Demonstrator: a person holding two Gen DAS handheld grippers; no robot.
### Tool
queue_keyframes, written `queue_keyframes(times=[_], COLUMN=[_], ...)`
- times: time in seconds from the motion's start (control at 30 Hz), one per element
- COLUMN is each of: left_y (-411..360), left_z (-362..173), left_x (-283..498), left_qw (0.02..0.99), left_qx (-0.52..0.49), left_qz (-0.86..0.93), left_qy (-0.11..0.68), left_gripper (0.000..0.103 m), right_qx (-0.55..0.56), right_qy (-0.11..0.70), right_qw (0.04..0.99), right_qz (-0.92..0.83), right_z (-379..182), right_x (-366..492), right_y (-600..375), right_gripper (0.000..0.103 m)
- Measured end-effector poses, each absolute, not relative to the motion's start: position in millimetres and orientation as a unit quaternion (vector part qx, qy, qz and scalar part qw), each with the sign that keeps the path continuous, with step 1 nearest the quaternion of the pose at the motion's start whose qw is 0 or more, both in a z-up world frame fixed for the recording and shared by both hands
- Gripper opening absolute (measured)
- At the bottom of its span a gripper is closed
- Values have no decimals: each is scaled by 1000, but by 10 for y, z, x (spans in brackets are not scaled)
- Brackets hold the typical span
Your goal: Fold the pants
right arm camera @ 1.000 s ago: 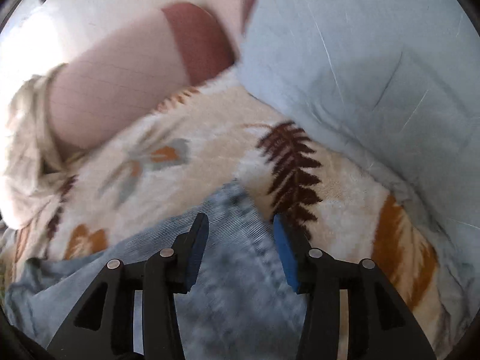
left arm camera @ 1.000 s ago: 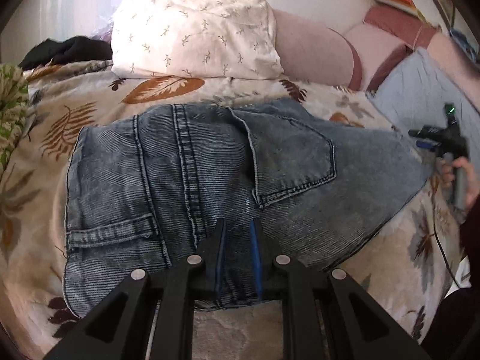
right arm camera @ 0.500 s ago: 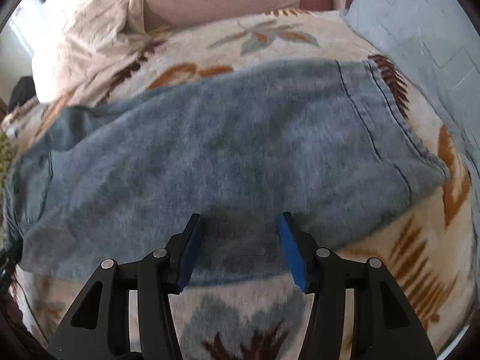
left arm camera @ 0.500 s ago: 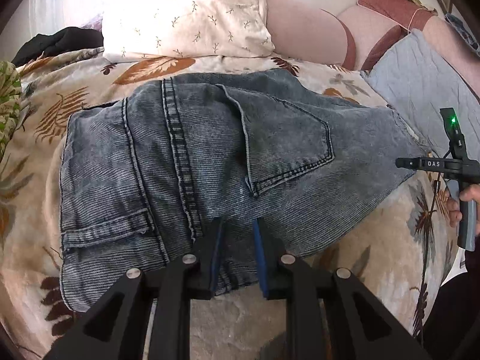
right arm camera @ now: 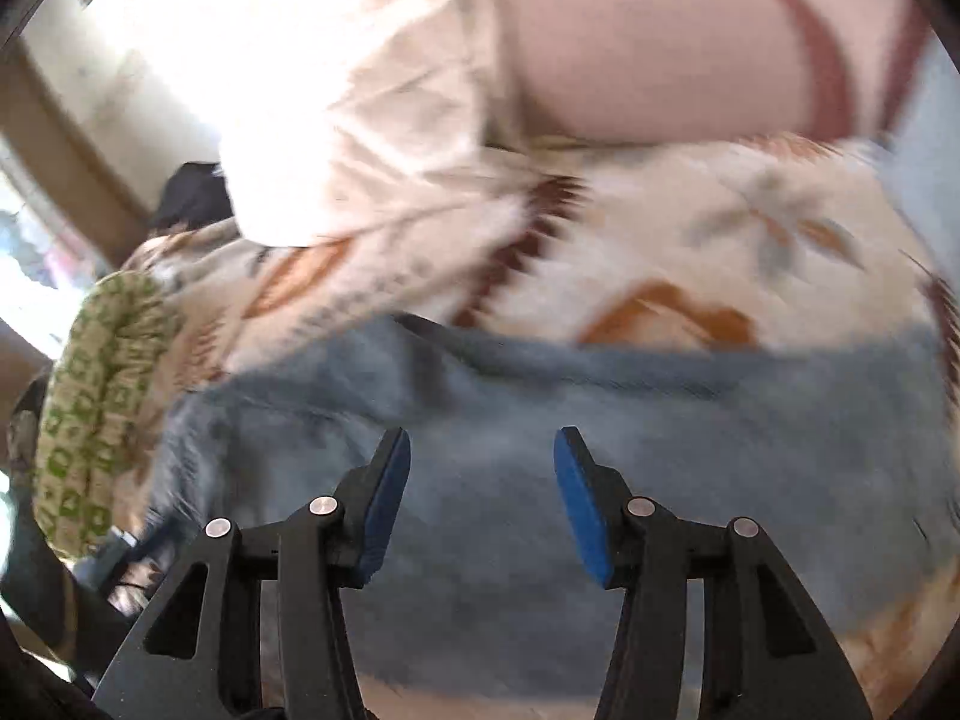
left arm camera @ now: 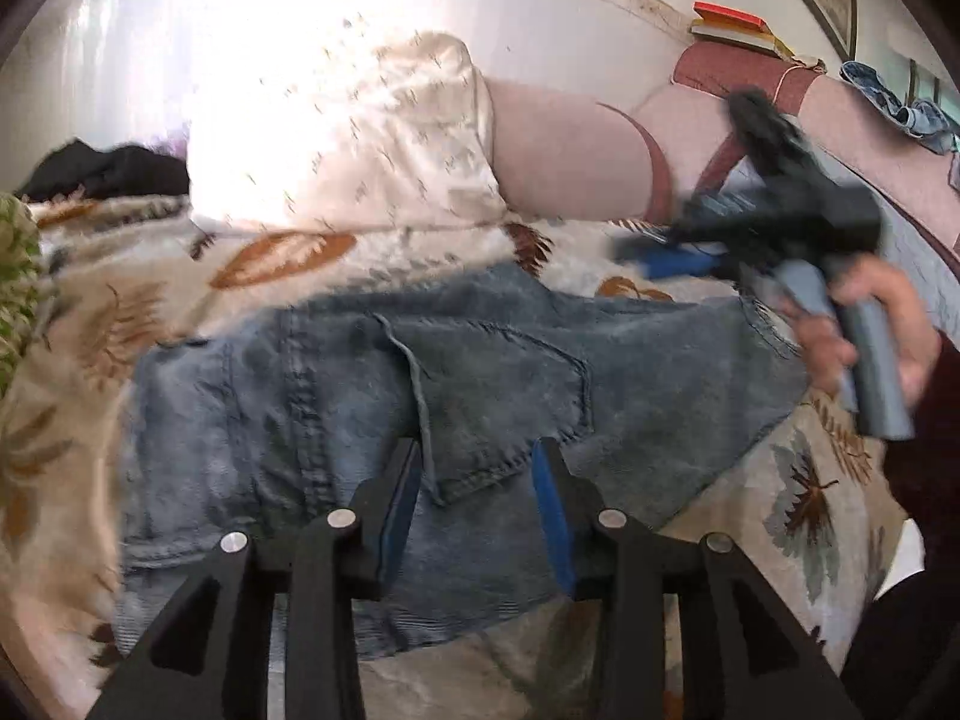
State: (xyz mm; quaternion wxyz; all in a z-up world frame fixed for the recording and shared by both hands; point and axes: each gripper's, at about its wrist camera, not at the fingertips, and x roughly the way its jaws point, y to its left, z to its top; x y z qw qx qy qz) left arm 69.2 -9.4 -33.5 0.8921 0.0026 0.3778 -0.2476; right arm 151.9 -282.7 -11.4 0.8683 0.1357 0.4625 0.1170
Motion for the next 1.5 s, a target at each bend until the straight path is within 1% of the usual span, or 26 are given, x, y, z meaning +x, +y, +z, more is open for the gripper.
queue_keyframes(times=[0.13, 0.2, 0.43, 0.6, 0.83, 0.87, 0.9, 0.93, 0.97, 1.07, 1.17, 1.33, 1.37, 1.5], left_y=[-221, -251, -195, -166, -200, -205, -216, -223, -227, -240, -228, -240, -240, -254], left_z=[-358, -364, -374, -387, -561, -578, -593, -600, -599, -607, -634, -628, -626, -636], left_x=[639, 640, 665, 680, 733, 733, 731, 730, 724, 714, 723, 704, 717, 726], left_qw=[883, 881, 868, 859, 834, 831, 828, 827, 827, 826, 824, 826, 826, 825], left_qx=[19, 28, -4, -17, -1, 1, 2, 5, 7, 18, 16, 22, 21, 22], left_qz=[-269, -267, -276, -284, -273, -274, -274, -275, -276, -278, -276, -273, -274, -275], left_qy=[384, 388, 413, 425, 480, 484, 488, 491, 490, 491, 495, 493, 493, 493], left_gripper=[41, 41, 41, 41, 41, 41, 41, 41, 41, 41, 41, 41, 41, 41], right_qx=[152, 152, 163, 130, 87, 82, 74, 65, 55, 24, 12, 22, 16, 31], right_qy=[483, 488, 515, 538, 554, 554, 553, 555, 560, 557, 560, 543, 536, 531], right_qw=[850, 846, 821, 810, 792, 792, 791, 791, 790, 802, 808, 825, 833, 836], right_qz=[146, 150, 182, 196, 240, 245, 250, 249, 245, 217, 185, 153, 140, 135], right_z=[-281, -320, -532, -603, -677, -678, -682, -688, -703, -696, -717, -713, -707, -769], right_x=[1963, 2052, 2306, 2404, 2461, 2462, 2462, 2469, 2480, 2488, 2534, 2618, 2629, 2691], right_y=[-2643, -2611, -2632, -2575, -2419, -2390, -2349, -2315, -2268, -2141, -2082, -2039, -2028, -2063], right_gripper=[49, 49, 49, 49, 51, 48, 43, 30, 20, 15, 15, 13, 8, 8])
